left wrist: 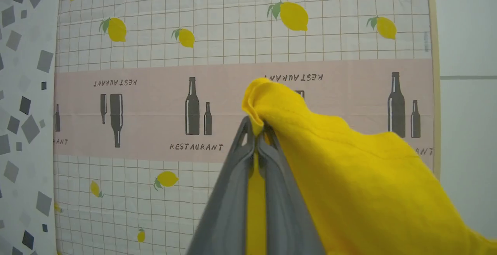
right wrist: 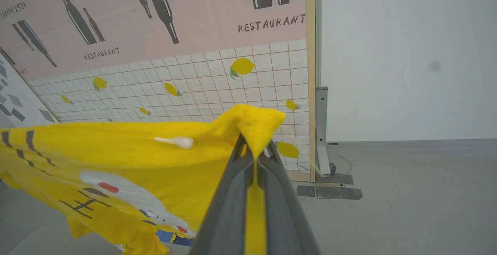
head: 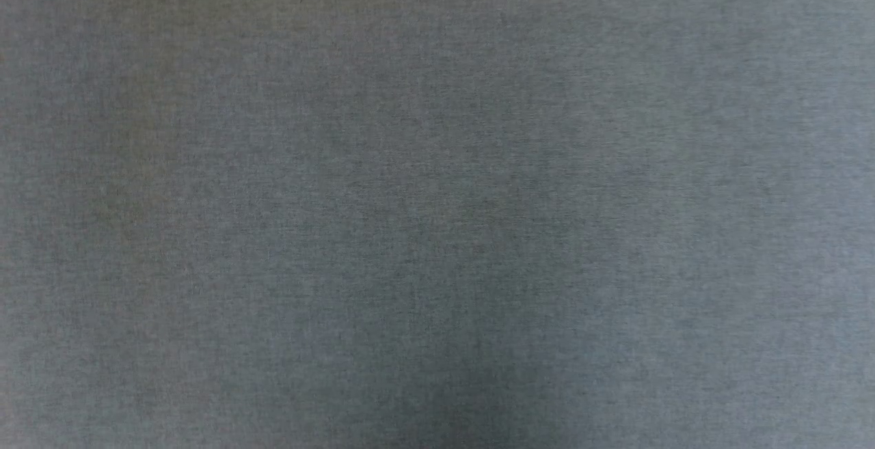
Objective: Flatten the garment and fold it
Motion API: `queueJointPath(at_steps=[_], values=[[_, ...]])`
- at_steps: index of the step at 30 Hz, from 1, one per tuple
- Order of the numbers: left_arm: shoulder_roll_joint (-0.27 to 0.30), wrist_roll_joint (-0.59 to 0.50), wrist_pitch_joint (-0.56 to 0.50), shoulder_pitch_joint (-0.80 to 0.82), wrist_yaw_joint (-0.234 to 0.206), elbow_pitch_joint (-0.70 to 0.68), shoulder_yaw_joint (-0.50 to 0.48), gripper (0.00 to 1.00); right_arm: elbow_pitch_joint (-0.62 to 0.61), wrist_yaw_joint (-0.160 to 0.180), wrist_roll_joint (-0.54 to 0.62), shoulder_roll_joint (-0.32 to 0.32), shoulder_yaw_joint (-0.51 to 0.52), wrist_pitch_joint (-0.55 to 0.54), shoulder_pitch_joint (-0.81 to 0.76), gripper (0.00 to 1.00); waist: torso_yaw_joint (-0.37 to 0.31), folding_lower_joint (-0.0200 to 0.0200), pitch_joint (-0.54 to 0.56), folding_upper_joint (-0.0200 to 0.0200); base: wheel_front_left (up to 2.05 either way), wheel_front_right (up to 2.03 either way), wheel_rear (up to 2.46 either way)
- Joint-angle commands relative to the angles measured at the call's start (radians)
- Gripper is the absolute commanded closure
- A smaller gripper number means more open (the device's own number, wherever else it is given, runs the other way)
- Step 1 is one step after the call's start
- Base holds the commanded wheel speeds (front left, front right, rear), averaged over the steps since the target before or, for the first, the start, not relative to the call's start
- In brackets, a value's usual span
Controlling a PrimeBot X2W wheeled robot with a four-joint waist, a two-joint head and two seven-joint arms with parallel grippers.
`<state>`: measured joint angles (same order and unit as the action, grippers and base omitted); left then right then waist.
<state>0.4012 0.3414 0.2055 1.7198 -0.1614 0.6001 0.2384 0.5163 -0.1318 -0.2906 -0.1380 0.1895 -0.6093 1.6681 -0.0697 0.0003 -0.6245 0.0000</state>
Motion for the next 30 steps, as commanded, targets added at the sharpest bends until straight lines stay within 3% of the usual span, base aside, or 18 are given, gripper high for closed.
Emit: queueJointPath(at_steps=[1, 4, 10, 14, 17, 24, 30], values=[[-0.006, 0.009, 0.009, -0.03, 0.008, 0.004, 0.0, 1.0, 0.001, 0.001, -0.021, -0.005, -0.006, 0.013, -0.028, 1.0, 0.027, -0.0003, -0.017, 0.0, 0.0, 0.0, 0.0], [-0.029, 0.049, 0.027, -0.104, 0.033, 0.017, -0.011, 1.0, -0.004, 0.001, -0.087, -0.016, -0.037, 0.035, -0.114, 1.0, 0.049, -0.0003, 0.008, 0.0, 0.0, 0.0, 0.0], [-0.027, 0.062, 0.051, -0.309, 0.034, 0.006, -0.025, 1.0, -0.04, 0.001, -0.207, -0.044, -0.136, 0.09, -0.351, 1.0, 0.077, -0.0003, 0.119, 0.0, 0.0, 0.0, 0.0], [-0.039, 0.088, 0.055, -0.516, 0.047, -0.065, -0.054, 1.0, -0.077, 0.001, -0.306, -0.048, -0.181, 0.137, -0.545, 1.0, 0.096, -0.0003, 0.228, 0.0, 0.0, 0.0, 0.0], [-0.079, 0.119, 0.056, -0.717, 0.065, -0.136, -0.07, 1.0, -0.117, 0.001, -0.36, -0.065, -0.221, 0.165, -0.718, 1.0, 0.117, -0.0003, 0.319, 0.0, 0.0, 0.0, 0.0], [-0.163, 0.18, 0.042, -1.158, 0.101, -0.203, -0.011, 1.0, -0.225, 0.001, -0.429, -0.096, -0.257, 0.216, -1.118, 1.0, 0.155, -0.0003, 0.492, 0.0, 0.0, 0.0, 0.0], [-0.181, 0.261, -0.02, -1.46, 0.065, -0.261, -0.027, 1.0, -0.294, 0.001, -0.435, -0.102, -0.24, 0.213, -1.421, 1.0, 0.149, -0.0003, 0.583, 0.0, 0.0, 0.0, 0.0]])
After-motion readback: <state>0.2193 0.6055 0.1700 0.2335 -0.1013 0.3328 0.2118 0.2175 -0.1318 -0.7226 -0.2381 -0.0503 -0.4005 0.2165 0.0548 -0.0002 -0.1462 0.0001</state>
